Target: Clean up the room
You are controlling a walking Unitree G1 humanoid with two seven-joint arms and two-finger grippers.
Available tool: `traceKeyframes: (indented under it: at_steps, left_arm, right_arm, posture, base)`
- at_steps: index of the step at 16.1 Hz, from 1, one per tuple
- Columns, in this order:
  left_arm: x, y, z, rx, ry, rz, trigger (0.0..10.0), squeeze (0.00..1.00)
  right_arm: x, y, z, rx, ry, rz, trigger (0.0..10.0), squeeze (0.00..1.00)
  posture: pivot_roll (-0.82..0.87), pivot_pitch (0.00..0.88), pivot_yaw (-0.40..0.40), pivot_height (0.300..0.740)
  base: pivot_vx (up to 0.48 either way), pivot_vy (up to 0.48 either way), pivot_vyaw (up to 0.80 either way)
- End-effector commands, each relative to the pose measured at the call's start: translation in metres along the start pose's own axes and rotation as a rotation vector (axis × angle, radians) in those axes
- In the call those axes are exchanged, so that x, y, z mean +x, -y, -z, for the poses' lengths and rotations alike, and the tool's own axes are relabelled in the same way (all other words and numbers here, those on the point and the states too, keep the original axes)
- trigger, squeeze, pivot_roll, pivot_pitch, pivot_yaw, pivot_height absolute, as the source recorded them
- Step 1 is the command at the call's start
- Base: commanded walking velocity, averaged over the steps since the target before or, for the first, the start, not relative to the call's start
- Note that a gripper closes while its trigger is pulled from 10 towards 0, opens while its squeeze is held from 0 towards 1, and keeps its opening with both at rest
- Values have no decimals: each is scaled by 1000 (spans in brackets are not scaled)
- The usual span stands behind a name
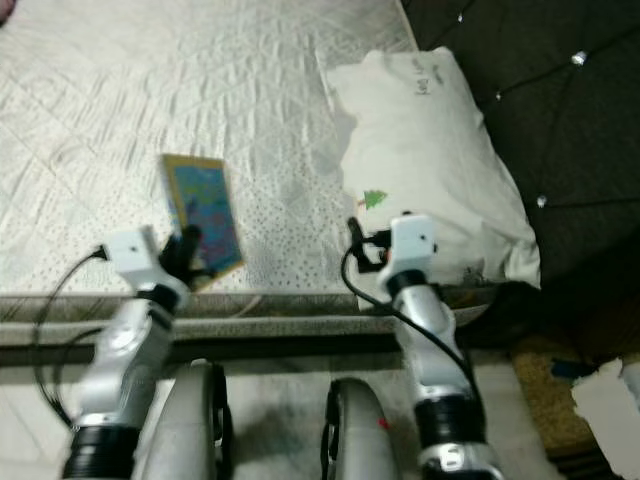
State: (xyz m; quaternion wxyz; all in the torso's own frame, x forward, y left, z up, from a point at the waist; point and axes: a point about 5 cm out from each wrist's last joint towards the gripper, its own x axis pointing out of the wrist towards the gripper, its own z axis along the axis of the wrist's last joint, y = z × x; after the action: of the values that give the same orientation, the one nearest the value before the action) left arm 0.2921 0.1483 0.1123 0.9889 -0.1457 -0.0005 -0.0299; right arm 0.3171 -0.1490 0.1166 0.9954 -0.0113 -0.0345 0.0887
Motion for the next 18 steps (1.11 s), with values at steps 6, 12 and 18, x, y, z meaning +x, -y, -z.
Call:
traceKeyframes:
  at_steps: [6,12,18]
  left_arm:
    - [4,15,-6,-52,40,60,10000,0]
    - [6,19,-4,-97,16,70,10000,0]
    - [10,21,-5,-116,15,60,10000,0]
  right_arm:
    - [-2,8,2,-20,0,25,10000,0]
    - [-3,12,3,-29,6,26,10000,0]
    - [-3,11,2,-38,17,11,10000,0]
  posture:
    - [-36,211,-29,638]
    - [-39,200,-25,628]
    - [-43,202,-27,553]
  base:
    - [284,0,0]
    - [0,0,0]
    - [0,0,0]
